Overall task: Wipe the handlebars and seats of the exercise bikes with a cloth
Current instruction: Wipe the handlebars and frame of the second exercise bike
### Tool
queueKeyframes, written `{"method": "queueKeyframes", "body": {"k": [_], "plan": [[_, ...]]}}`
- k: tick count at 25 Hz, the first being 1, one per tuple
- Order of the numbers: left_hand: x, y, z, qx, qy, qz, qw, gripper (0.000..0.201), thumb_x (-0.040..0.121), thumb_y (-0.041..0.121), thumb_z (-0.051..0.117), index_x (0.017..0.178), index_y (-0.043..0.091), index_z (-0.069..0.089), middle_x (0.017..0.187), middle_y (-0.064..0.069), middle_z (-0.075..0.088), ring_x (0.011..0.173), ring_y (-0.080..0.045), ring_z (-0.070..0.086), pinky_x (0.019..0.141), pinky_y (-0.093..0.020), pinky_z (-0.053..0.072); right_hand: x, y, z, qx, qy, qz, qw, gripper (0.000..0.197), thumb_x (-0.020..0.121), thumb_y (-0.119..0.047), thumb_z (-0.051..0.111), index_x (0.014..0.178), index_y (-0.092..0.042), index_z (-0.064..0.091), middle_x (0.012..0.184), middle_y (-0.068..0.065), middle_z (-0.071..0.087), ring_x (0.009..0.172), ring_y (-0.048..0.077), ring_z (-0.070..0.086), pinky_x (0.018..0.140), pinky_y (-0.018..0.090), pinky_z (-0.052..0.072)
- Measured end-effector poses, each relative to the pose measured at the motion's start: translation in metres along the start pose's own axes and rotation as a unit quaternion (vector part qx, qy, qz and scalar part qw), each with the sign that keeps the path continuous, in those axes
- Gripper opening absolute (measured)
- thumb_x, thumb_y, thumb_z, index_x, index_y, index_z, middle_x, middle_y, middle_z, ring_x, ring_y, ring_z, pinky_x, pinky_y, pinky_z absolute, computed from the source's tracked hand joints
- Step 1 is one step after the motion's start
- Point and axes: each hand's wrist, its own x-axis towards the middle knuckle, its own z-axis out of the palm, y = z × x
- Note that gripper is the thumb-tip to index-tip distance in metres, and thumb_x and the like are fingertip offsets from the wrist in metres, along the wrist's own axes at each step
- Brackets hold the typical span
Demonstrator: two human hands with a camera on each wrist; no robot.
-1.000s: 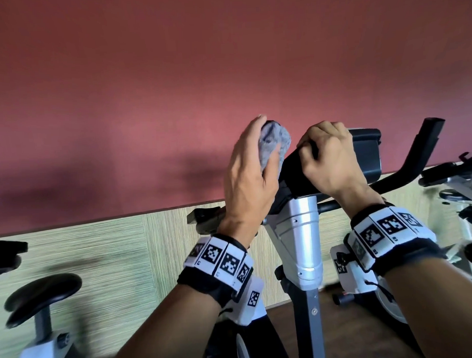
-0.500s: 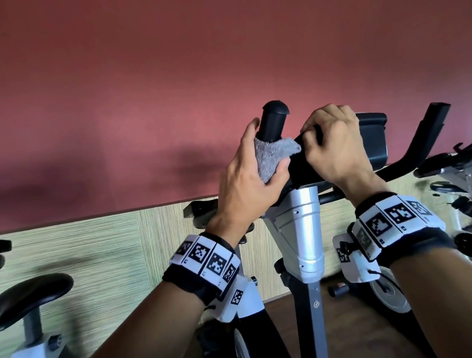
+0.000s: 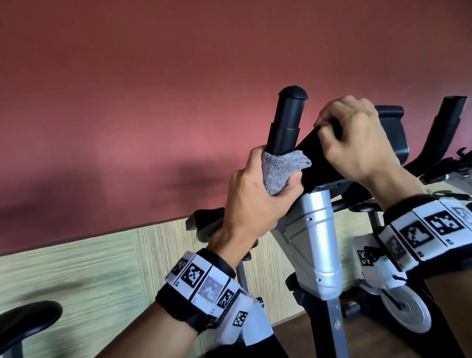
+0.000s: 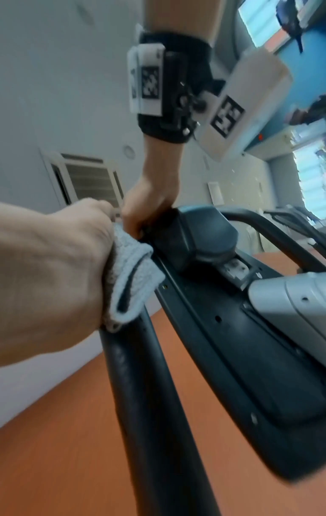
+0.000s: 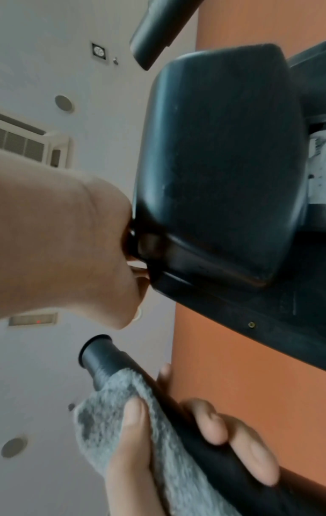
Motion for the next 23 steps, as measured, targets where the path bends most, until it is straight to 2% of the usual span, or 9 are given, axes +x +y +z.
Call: {"method": "queueKeyframes", "body": {"k": [2, 5, 9, 11, 13, 16, 18, 21, 23], "plan": [[0.001, -0.001, 0.004, -0.014, 0.014, -0.003, 1.000, 0.045, 0.080, 0.047, 0.066, 0.110, 0.013, 0.063, 0.069, -0.001, 0.065, 0.057, -0.022, 0.062, 0.052, -0.038, 0.050, -0.006, -0.001, -0.001, 0.028, -0.001, -0.004, 1.000, 0.037, 0.084, -0.029, 0.043, 0.102, -0.011, 0.070, 0.121, 0.009, 0.063, 0.122, 0.037, 0.051, 0.112, 0.033, 0.028], [0.002, -0.004, 0.011, -0.012, 0.051, 0.014, 0.999, 0.045, 0.079, 0.051, 0.065, 0.105, 0.015, 0.066, 0.071, 0.001, 0.068, 0.061, -0.021, 0.064, 0.058, -0.039, 0.052, -0.050, -0.009, 0.006, -0.007, 0.069, -0.049, 0.996, 0.045, 0.083, -0.017, 0.050, 0.124, -0.008, 0.065, 0.152, 0.013, 0.046, 0.146, 0.035, 0.032, 0.122, 0.049, 0.022], [0.003, -0.002, 0.015, 0.001, 0.077, 0.034, 0.996, 0.059, 0.076, 0.074, 0.060, 0.103, 0.022, 0.070, 0.082, 0.009, 0.072, 0.078, -0.016, 0.069, 0.070, -0.036, 0.057, -0.153, -0.003, 0.043, -0.091, 0.202, -0.088, 0.971, 0.028, 0.082, -0.010, 0.053, 0.107, -0.007, 0.065, 0.129, 0.021, 0.054, 0.120, 0.038, 0.046, 0.103, 0.043, 0.029], [0.002, 0.000, 0.015, 0.020, 0.081, 0.031, 0.996, 0.067, 0.075, 0.084, 0.049, 0.092, 0.022, 0.068, 0.075, 0.011, 0.066, 0.078, -0.017, 0.066, 0.071, -0.036, 0.055, -0.190, 0.018, 0.075, -0.101, 0.167, -0.082, 0.977, 0.026, 0.084, -0.017, 0.048, 0.101, -0.007, 0.065, 0.119, 0.019, 0.053, 0.104, 0.039, 0.048, 0.092, 0.043, 0.031], [0.005, -0.003, 0.017, 0.047, 0.101, 0.053, 0.992, 0.071, 0.077, 0.085, 0.045, 0.083, 0.018, 0.065, 0.073, 0.006, 0.063, 0.081, -0.025, 0.064, 0.074, -0.040, 0.054, -0.211, 0.046, 0.107, -0.113, 0.077, -0.064, 0.989, 0.035, 0.082, -0.025, 0.045, 0.105, -0.008, 0.065, 0.119, 0.013, 0.050, 0.099, 0.037, 0.047, 0.086, 0.041, 0.034], [0.007, -0.005, 0.018, 0.064, 0.132, 0.084, 0.986, 0.061, 0.083, 0.077, 0.052, 0.070, 0.017, 0.056, 0.067, 0.003, 0.056, 0.083, -0.033, 0.064, 0.072, -0.041, 0.054, -0.231, 0.071, 0.142, -0.129, 0.001, -0.071, 0.989, 0.051, 0.079, -0.033, 0.046, 0.123, -0.010, 0.058, 0.136, 0.018, 0.045, 0.116, 0.042, 0.047, 0.101, 0.044, 0.038], [0.008, -0.004, 0.018, 0.055, 0.137, 0.090, 0.985, 0.059, 0.083, 0.074, 0.056, 0.062, 0.020, 0.052, 0.062, 0.005, 0.055, 0.076, -0.030, 0.065, 0.064, -0.035, 0.052, -0.242, 0.080, 0.155, -0.121, -0.017, -0.080, 0.989, 0.060, 0.081, -0.037, 0.047, 0.135, -0.012, 0.054, 0.150, 0.022, 0.034, 0.134, 0.044, 0.039, 0.112, 0.050, 0.038], [0.003, -0.002, 0.015, 0.050, 0.133, 0.109, 0.984, 0.058, 0.085, 0.071, 0.058, 0.058, 0.021, 0.052, 0.058, 0.009, 0.059, 0.060, -0.019, 0.063, 0.057, -0.026, 0.044, -0.252, 0.090, 0.161, -0.073, -0.019, -0.079, 0.994, 0.058, 0.086, -0.025, 0.054, 0.144, -0.019, 0.049, 0.165, 0.014, 0.015, 0.149, 0.041, 0.024, 0.118, 0.053, 0.033], [-0.003, -0.004, 0.015, 0.086, 0.131, 0.133, 0.979, 0.049, 0.089, 0.066, 0.057, 0.066, 0.022, 0.057, 0.065, 0.010, 0.063, 0.068, -0.015, 0.065, 0.059, -0.024, 0.045, -0.254, 0.098, 0.163, -0.057, -0.021, -0.087, 0.994, 0.059, 0.087, -0.014, 0.061, 0.144, -0.020, 0.047, 0.167, 0.011, 0.006, 0.152, 0.041, 0.018, 0.119, 0.053, 0.029]]}}
